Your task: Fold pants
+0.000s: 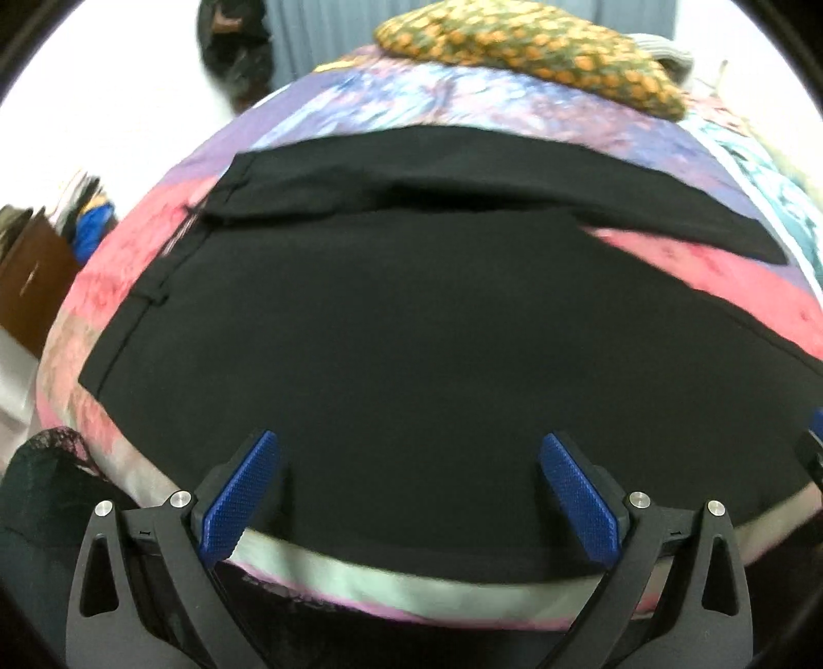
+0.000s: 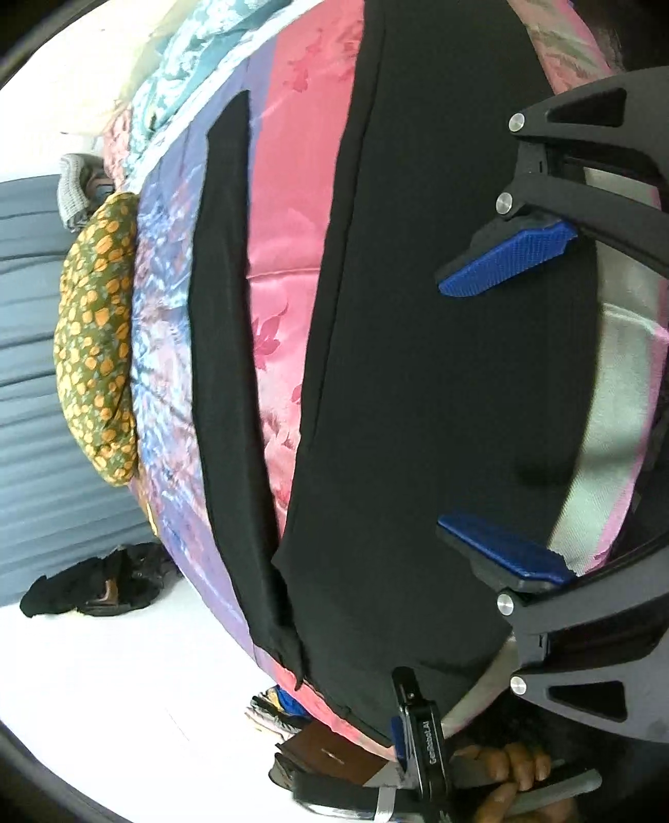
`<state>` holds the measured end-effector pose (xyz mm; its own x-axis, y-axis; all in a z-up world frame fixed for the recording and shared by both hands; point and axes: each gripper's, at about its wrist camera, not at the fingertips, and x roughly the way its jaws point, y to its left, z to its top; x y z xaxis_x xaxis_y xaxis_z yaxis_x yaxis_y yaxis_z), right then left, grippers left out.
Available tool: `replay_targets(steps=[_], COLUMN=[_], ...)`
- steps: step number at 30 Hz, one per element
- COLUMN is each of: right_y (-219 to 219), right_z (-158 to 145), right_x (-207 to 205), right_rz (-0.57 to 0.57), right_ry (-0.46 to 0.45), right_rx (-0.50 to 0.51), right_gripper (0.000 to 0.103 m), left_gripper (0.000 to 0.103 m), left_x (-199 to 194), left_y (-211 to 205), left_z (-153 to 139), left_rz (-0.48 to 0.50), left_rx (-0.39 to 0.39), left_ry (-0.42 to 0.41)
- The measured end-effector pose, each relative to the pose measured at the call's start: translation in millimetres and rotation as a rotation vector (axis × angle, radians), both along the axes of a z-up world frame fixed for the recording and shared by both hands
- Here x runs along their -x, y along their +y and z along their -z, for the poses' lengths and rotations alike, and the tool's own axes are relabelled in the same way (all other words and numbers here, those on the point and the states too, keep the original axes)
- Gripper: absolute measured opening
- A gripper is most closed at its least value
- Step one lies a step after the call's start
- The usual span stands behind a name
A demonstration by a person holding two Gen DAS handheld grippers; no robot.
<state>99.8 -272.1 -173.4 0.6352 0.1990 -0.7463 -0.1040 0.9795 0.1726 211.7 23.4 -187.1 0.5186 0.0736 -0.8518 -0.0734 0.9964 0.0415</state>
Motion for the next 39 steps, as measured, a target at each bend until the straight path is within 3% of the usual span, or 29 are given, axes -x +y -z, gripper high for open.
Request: replay_targets(steps=[5,11,14,19,23,27,28,29,30,33,39], right_y=[-7,-10,-10,-38,-95,-182,-202,-233,-251,-315,-367], right_z=[-6,-5,-5,-11,-21,-21,-21,-21,-20,-8,21], right_x=[4,8,7,-23,-92,-180,-199,-225,-242,-307,-398], right_rz=[0.022,0.023,0.004,-0.013,-0.016,0.07,0.095,0.14,0.164,0.255,0.337], right_ry=[-0.019,-0.006,0.001,0.025,0.057,0.113,0.124,0.131,0.14,0.215,0.309], right_rx=[0.012,-0.022,-0.043,-0.118,-0.085,0.009,0.048,0.104,0.128,0.199,0.064], right_gripper=[0.086,0.086,0.086,0.086,0.086,0.086,0.086,0.086,0.086,0.086,0.086], left_gripper=[0.102,0.102,0.102,0.102,0.102,0.103,0.103,0.103,0.103,0.103,0.103], left_x=[20,26,-3,-90,-158,-197,-198,-194,-193,-189,-188], left_y=[-26,-31,-23,7,32,76,89,97,99,91,91], left_z=[3,0,-16,-48,-25,38,56,58,56,57,58], left_rz=[0.081,0.082,0.052,-0.052,-0.147,-0.266,-0.263,-0.277,-0.28,-0.276,-0.283], left_rx=[-0.03,-0.079,-0.1,-0.141,-0.243,-0.227,-0.136,-0.064,-0.047,-0.098,-0.1], left_ry=[0.007,-0.012,-0.061,-0.205,-0.183,-0.06,-0.041,-0.068,-0.08,-0.095,-0.113])
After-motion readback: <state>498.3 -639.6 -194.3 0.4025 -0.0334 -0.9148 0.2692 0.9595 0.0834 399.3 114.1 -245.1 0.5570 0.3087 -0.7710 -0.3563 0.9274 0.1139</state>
